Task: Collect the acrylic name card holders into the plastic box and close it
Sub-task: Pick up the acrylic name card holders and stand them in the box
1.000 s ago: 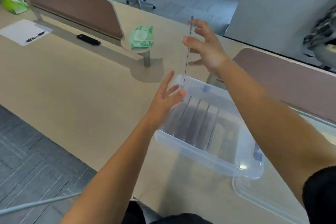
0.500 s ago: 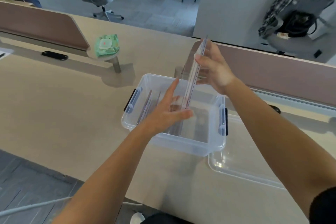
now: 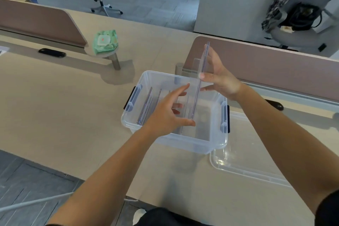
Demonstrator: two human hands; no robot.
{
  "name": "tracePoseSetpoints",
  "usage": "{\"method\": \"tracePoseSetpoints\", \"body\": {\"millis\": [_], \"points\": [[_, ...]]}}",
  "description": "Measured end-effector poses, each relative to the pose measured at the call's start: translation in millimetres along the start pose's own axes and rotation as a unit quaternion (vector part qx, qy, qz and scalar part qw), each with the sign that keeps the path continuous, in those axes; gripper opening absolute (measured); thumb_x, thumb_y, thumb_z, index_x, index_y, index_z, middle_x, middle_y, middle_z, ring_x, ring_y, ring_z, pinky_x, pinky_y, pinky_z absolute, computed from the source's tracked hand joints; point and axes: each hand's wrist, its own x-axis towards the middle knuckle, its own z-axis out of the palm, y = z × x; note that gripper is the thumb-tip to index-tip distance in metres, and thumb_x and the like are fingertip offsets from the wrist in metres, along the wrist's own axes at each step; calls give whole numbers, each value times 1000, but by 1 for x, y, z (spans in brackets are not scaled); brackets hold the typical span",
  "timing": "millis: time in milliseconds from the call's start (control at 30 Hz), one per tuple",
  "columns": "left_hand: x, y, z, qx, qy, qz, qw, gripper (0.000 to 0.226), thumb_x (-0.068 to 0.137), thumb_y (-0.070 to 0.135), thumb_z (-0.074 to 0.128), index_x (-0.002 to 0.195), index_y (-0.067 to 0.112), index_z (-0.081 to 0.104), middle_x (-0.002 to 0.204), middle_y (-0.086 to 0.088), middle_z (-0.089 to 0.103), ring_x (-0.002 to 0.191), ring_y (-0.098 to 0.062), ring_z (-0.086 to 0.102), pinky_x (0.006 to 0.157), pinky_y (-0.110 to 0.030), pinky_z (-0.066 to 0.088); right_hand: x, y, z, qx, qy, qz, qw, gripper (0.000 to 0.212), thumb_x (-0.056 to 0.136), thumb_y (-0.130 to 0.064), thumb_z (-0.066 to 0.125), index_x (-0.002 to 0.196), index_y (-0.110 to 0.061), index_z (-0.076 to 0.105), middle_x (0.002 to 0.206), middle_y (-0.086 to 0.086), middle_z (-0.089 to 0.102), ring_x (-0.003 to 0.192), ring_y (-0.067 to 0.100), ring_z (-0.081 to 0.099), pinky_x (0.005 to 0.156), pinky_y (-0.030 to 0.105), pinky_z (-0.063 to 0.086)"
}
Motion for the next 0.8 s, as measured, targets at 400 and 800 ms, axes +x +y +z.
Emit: {"method": "tracePoseSetpoints", "body": {"millis": [400, 800], "points": [[25, -61, -22, 222, -61, -83, 969, 73, 82, 23, 76, 144, 35, 39, 146, 8, 41, 131, -13, 43, 109, -36, 40, 25, 100, -17, 39, 55, 138, 988, 103, 65, -26, 75, 149, -43, 19, 153, -10, 23, 130, 27, 42, 94, 60, 51], [17, -135, -44, 344, -37, -33, 938, 36, 92, 45, 55, 120, 25, 64, 116, 6, 60, 108, -16, 57, 88, -29, 47, 56, 177, 14, -27, 82, 311, 947, 92, 83, -13, 74, 150, -44, 18, 160, 3, 17, 136, 39, 35, 99, 65, 42]]}}
